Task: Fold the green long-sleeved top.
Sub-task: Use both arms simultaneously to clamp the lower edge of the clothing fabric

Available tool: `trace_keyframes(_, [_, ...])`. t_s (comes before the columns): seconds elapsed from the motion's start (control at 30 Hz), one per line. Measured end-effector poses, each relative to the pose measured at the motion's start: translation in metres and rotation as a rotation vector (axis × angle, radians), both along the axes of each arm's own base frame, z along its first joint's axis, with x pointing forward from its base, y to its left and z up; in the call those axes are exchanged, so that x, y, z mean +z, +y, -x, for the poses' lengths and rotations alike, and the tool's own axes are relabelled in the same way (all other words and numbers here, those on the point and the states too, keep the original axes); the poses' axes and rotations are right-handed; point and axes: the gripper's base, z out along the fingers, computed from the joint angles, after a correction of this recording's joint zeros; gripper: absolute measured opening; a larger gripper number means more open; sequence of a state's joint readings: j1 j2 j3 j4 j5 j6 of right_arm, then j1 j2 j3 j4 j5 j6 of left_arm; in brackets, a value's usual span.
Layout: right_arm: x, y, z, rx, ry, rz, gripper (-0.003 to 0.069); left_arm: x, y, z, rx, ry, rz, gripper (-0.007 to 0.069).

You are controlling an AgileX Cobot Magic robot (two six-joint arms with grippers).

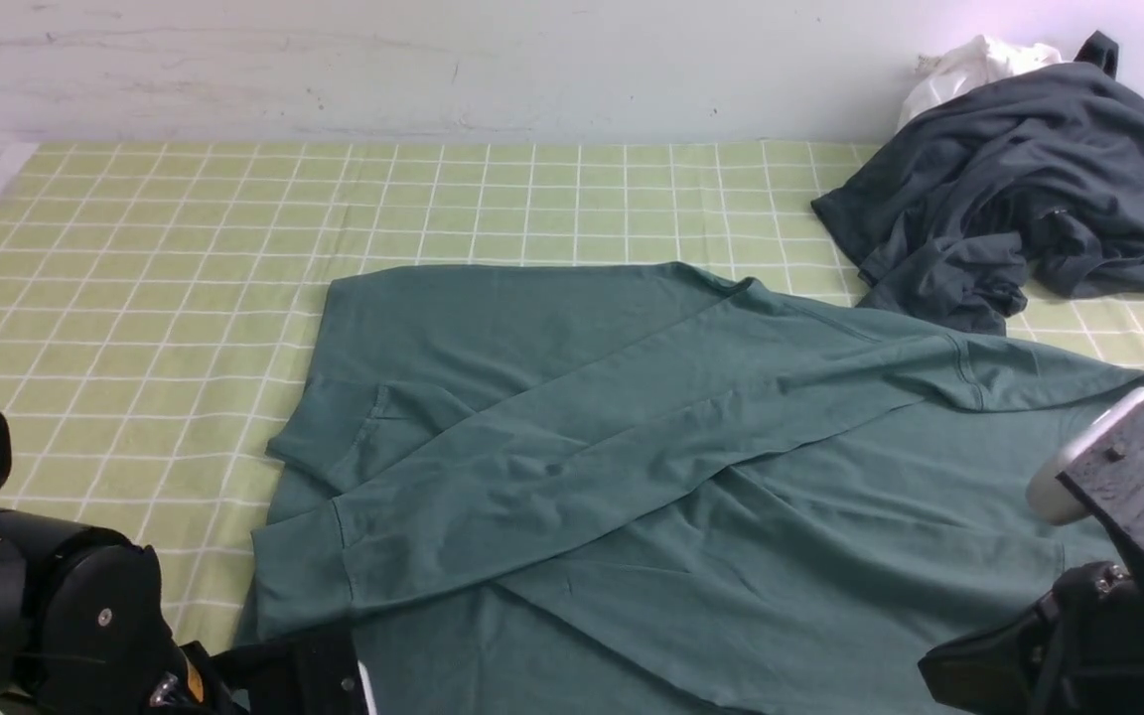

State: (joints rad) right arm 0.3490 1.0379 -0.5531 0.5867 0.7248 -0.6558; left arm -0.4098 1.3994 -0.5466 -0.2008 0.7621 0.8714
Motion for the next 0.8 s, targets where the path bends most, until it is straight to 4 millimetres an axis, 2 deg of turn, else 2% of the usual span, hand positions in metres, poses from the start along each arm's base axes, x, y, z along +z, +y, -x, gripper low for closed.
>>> trace_keyframes(0.1, [0.003, 0.002, 0.001, 0.019, 0.000, -0.016, -0.0014, 0.013, -0.001, 0.000, 0.068, -0.029, 0.034, -0.0004])
trace_keyframes(0.2, [0.014, 0.002, 0.005, 0.074, -0.059, -0.023, -0.0014, 0.028, -0.002, 0.000, 0.139, -0.073, 0.073, -0.0004])
trace_keyframes(0.33, [0.037, 0.001, 0.014, 0.141, -0.218, -0.039, -0.0014, 0.044, 0.001, 0.005, 0.178, -0.121, 0.098, -0.0004])
trace_keyframes(0.4, [0.052, -0.001, 0.019, 0.181, -0.356, -0.037, -0.0014, 0.050, 0.003, 0.008, 0.199, -0.143, 0.104, -0.0004])
trace_keyframes(0.47, [0.062, -0.006, 0.021, 0.266, -0.541, 0.061, -0.0014, 0.055, 0.006, 0.011, 0.225, -0.162, 0.102, -0.0004])
trace_keyframes(0.5, [0.062, -0.006, 0.021, 0.268, -0.543, 0.066, -0.0014, 0.056, 0.006, 0.012, 0.227, -0.164, 0.102, -0.0004])
trace_keyframes(0.53, [0.060, -0.008, 0.020, 0.328, -0.583, 0.152, -0.0012, 0.057, 0.007, 0.012, 0.238, -0.173, 0.098, -0.0004])
trace_keyframes(0.63, [0.047, -0.011, 0.014, 0.427, -0.550, 0.296, 0.0012, 0.058, 0.008, 0.012, 0.254, -0.178, 0.090, -0.0004])
trace_keyframes(0.8, [0.003, -0.022, -0.009, 0.537, -0.257, 0.582, 0.0158, 0.058, 0.008, 0.012, 0.269, -0.174, 0.094, -0.0004])
